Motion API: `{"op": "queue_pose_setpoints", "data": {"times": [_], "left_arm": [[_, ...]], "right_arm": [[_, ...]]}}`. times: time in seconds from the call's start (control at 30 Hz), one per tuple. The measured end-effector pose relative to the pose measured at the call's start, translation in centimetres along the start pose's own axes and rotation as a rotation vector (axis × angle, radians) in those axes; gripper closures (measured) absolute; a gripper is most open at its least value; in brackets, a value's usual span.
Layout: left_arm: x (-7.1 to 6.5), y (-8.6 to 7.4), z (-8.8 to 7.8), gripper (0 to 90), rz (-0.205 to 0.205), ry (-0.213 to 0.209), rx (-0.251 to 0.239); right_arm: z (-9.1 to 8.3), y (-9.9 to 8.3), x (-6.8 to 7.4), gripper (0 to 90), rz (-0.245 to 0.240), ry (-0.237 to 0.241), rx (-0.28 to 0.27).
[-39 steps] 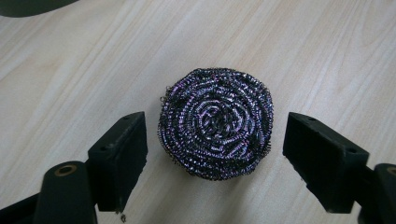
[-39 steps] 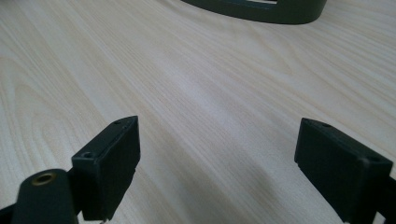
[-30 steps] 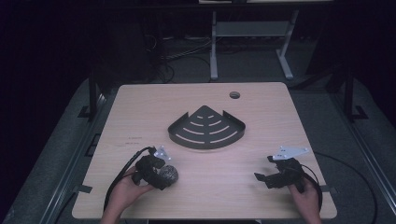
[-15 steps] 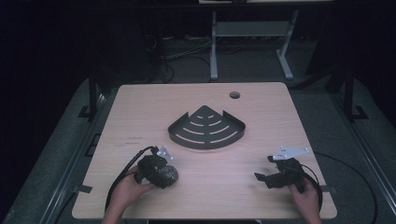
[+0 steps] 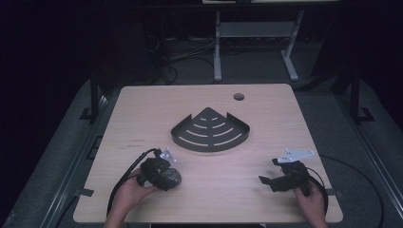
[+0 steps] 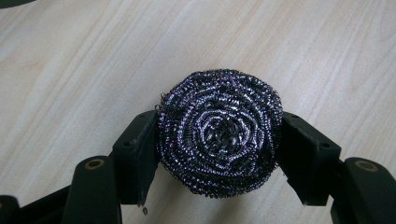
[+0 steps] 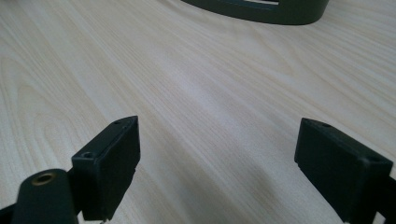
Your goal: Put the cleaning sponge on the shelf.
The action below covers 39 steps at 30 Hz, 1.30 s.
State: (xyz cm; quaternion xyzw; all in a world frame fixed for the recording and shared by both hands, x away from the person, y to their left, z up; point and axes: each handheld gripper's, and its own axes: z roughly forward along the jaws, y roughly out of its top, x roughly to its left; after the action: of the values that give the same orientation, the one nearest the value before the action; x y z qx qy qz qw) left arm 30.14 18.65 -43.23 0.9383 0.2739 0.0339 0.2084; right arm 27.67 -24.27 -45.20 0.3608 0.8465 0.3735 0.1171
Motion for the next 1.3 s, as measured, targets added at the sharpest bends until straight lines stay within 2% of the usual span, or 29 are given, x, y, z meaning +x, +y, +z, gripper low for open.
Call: {"op": "queue_pose_setpoints", "data": {"times": [0.23,0.53,1.3], "left_arm": [[0.2,0.4,-0.6,34.0,-0.003,0.001,-0.012],[0.2,2.3,-1.0,33.9,0.016,-0.009,-0.027],[0.8,5.1,-1.1,33.9,0.038,-0.033,-0.016]], "right_arm": [[0.1,0.0,-0.1,13.8,-0.011,0.004,0.008],[0.1,-0.1,-0.1,13.9,-0.008,0.005,0.008],[0.3,0.0,0.1,13.9,-0.012,0.012,0.011]]}}
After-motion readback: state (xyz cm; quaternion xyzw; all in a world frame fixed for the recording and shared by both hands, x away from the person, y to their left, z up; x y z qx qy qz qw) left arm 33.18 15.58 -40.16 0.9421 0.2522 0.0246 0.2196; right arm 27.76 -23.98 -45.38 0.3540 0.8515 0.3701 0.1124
